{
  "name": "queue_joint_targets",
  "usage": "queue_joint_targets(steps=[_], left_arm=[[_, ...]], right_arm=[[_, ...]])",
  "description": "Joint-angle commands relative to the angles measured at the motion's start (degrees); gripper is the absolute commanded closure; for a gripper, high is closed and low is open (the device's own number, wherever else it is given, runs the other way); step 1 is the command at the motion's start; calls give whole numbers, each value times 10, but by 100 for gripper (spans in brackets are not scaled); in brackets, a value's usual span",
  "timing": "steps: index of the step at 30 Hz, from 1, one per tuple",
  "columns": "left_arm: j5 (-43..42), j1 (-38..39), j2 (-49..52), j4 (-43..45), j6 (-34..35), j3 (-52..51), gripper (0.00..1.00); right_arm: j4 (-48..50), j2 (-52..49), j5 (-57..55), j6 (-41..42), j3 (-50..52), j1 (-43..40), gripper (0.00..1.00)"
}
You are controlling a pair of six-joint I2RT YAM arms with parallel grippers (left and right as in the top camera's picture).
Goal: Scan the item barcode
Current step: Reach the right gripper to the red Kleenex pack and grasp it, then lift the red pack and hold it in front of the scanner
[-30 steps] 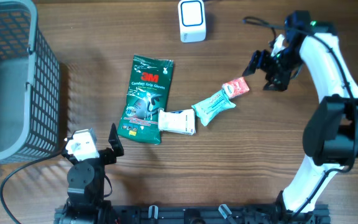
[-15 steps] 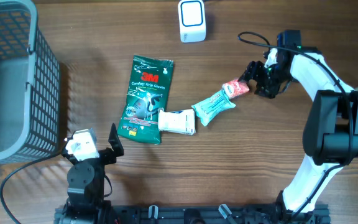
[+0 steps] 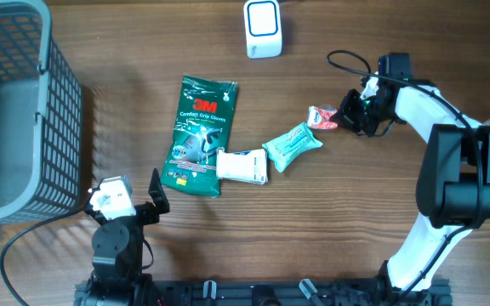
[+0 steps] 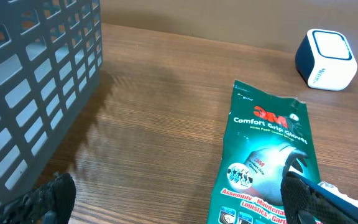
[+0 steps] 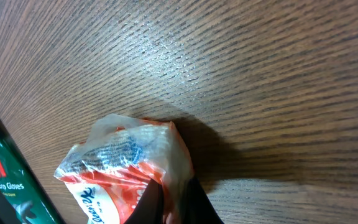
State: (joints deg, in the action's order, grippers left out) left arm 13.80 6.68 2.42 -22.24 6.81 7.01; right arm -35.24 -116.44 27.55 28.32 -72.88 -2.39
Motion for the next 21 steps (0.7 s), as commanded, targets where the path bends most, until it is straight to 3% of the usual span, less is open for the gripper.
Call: queue_joint_targets(steps=[1,9,15,18,21], left_arm=[[-3,2,-2,2,10,-3,0],[-3,2,-2,2,10,-3,0],[-3,2,-2,2,10,-3,0],[-3,2,-2,2,10,-3,0],[-3,2,-2,2,10,-3,0]], right_arm=[[-52,-21,-22,8,6,3,96],[-248,89,-4,4,-21,3,96],[-461,171,16,157,-21,3,96],[-563,171,62,152,-20,3,96],[-571,171,92,131,-18,3,96]])
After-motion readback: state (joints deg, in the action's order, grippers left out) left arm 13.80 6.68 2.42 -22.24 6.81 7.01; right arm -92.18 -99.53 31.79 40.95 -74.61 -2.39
